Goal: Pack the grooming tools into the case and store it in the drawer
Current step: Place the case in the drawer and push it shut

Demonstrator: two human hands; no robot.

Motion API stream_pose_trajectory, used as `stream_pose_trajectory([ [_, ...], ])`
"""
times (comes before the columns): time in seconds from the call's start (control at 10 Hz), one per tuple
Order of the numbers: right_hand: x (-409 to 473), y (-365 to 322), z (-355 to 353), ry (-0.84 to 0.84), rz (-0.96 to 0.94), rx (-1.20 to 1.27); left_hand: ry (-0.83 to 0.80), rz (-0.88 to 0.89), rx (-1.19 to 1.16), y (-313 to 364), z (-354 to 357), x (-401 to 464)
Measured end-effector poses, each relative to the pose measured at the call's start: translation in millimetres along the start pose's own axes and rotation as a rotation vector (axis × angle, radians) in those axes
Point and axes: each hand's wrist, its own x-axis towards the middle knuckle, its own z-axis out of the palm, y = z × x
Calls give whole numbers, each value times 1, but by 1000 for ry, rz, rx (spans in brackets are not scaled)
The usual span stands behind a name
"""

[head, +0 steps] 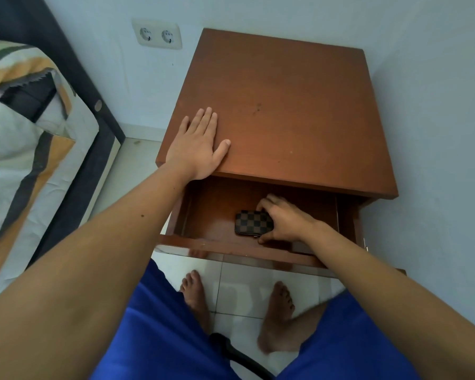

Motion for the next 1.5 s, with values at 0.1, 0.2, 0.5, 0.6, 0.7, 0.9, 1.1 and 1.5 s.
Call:
stream_pose_trajectory([
  [0.1,-1,1,0,-3,-1,1,1,0,1,0,0,-1],
  [0.2,-2,0,-1,-1,-8,-8,3,0,3,0,-1,0],
  [0.5,-38,-6,-23,104,-85,112,3,9,-4,-2,0,0],
  [0.6,-75,-21,-39,223,-133,262,-1,7,-6,-2,-1,1],
  [0.7,-107,-37,-42,281,-200,332,-3,1,-12,-2,-1,1],
  [0.9,-119,-44,-26,401,-179,188,-9,10,-19,-2,-1,0],
  [1.1,-111,-40,-39,527,-118,-87,-8,10,-15,-2,1,0],
  [1.5,-70,-21,-72,555,3,-93,-12,10,-10,-3,3,5],
])
